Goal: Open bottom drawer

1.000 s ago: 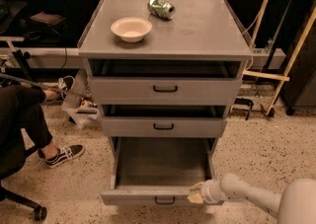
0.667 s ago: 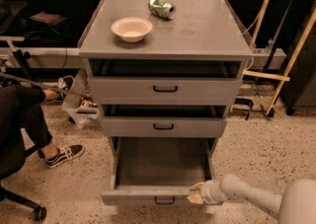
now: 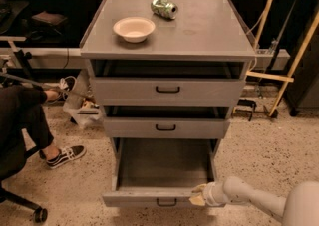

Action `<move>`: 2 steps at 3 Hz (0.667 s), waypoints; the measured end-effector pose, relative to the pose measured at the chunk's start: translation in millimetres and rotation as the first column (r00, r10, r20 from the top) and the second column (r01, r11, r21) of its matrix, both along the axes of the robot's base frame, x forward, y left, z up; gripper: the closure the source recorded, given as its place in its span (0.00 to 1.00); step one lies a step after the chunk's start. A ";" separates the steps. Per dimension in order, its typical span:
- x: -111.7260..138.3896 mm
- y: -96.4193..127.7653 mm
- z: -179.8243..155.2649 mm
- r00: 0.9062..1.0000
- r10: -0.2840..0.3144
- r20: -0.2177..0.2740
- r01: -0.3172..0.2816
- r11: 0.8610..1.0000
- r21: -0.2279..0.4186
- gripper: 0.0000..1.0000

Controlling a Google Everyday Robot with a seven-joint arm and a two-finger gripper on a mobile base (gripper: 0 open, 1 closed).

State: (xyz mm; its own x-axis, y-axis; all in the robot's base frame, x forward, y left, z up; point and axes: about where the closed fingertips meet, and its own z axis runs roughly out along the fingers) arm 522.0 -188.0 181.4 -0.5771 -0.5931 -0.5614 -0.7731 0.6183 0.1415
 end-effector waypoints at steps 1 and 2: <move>4.0 1.3 2.4 1.000 0.000 0.000 0.000 1.000 0.000 1.00; -3.3 4.6 0.6 1.000 0.004 0.001 -0.004 1.000 0.004 1.00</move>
Offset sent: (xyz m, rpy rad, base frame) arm -0.3923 -0.1056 -0.1406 0.1172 0.1578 -0.3584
